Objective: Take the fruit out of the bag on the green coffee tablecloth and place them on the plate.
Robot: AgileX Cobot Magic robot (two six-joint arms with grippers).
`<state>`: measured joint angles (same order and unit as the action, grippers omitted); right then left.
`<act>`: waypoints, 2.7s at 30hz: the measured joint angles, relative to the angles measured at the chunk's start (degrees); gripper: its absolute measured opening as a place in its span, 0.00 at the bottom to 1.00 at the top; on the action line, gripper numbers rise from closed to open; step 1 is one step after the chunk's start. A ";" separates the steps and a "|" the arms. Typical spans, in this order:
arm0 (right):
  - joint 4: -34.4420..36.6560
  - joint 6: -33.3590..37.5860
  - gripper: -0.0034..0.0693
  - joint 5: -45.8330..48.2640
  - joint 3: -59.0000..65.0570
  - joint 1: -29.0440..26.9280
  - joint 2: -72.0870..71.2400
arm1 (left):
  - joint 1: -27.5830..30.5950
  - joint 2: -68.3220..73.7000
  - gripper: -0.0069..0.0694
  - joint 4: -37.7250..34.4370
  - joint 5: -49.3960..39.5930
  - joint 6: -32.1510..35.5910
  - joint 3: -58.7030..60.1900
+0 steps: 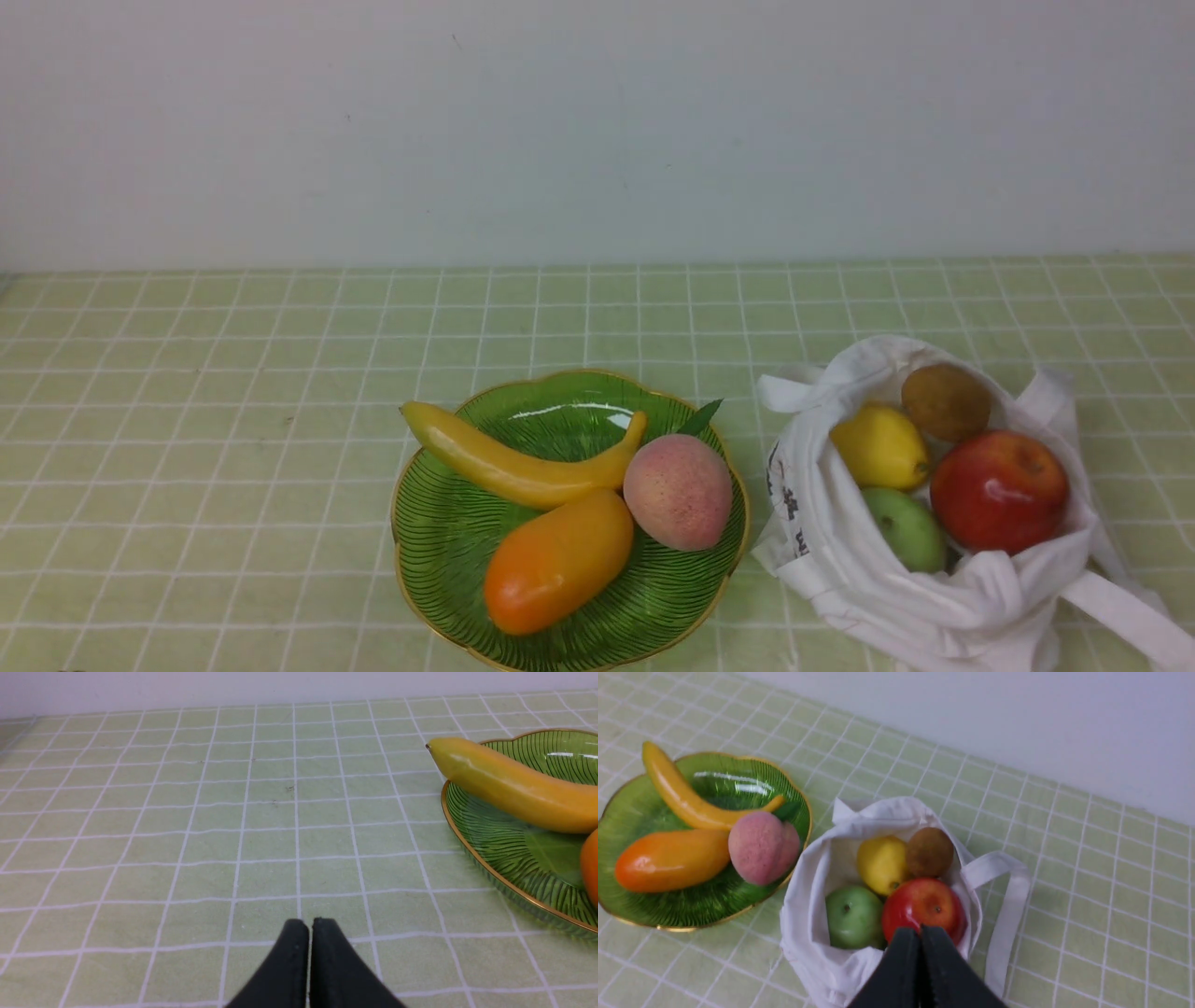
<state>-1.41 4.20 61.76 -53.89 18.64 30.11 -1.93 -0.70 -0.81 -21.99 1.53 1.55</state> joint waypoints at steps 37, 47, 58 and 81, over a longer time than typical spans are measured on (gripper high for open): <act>4.73 -0.76 0.03 -42.47 33.02 0.00 -10.70 | 0.00 0.00 0.08 0.00 0.00 0.00 0.00; 0.21 -0.76 0.03 -42.68 47.01 -7.38 -22.08 | 0.00 0.00 0.08 0.00 0.00 0.00 0.00; 1.06 -6.39 0.03 -41.74 55.42 -15.38 -30.53 | 0.00 0.00 0.08 0.00 0.00 0.00 0.00; 1.06 -6.98 0.03 -41.51 55.42 -12.15 -30.53 | 0.00 0.00 0.08 0.00 0.00 0.00 0.00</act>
<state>-0.35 -2.78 20.25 1.53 6.49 -0.43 -1.93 -0.70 -0.81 -21.99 1.53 1.55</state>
